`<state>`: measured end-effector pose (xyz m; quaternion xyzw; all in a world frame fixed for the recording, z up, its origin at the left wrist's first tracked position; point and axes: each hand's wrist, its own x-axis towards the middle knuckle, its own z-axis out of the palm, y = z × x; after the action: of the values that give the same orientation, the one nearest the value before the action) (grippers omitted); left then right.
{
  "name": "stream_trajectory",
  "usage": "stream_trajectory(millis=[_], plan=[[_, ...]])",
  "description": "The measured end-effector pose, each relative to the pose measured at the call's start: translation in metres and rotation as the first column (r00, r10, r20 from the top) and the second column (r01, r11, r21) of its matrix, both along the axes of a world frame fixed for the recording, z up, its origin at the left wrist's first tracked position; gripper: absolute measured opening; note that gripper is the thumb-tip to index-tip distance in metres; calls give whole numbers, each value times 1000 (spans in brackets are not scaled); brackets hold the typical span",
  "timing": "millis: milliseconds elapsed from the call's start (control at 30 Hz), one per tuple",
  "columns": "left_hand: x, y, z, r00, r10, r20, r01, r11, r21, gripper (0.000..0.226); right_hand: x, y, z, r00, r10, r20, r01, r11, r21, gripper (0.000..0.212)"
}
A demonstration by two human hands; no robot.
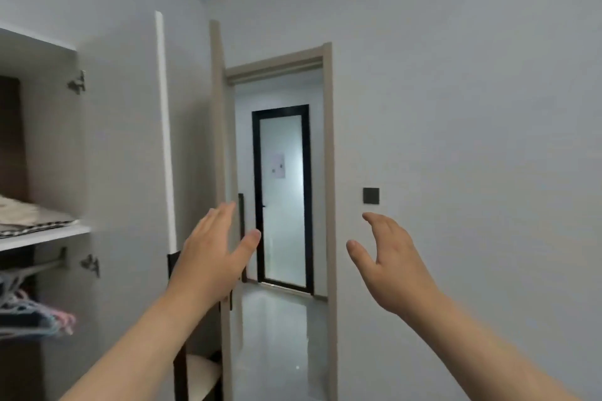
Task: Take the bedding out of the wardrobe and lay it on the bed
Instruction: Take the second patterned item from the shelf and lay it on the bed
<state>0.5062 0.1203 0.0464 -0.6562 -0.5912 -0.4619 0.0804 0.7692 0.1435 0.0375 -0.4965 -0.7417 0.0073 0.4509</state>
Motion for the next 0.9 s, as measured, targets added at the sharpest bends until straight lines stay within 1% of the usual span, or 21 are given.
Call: stream_trajectory(millis=[100,200,300,433,667,900], plan=[[-86,-32,7,986,161,42,-162,986,24,76,-92,4,8,987,161,12,-161,987,23,61],[-163,-64,9,952,302,49,-304,952,40,79,-182,3,9,958,287,23,-287,958,21,61],[-235,-93,5,907,415,71,-419,906,59,72,-267,-1,4,915,403,26,-404,915,12,61],[-312,-122,4,836,532,132,-540,841,26,67,-361,-4,2,861,508,34,-508,861,12,61],[-399,-148,14,732,673,101,-678,735,12,67,-477,-3,10,773,632,53,-634,773,22,57],[-462,-147,28,609,793,35,-792,606,73,64,-581,23,21,686,726,35,-727,683,68,57]])
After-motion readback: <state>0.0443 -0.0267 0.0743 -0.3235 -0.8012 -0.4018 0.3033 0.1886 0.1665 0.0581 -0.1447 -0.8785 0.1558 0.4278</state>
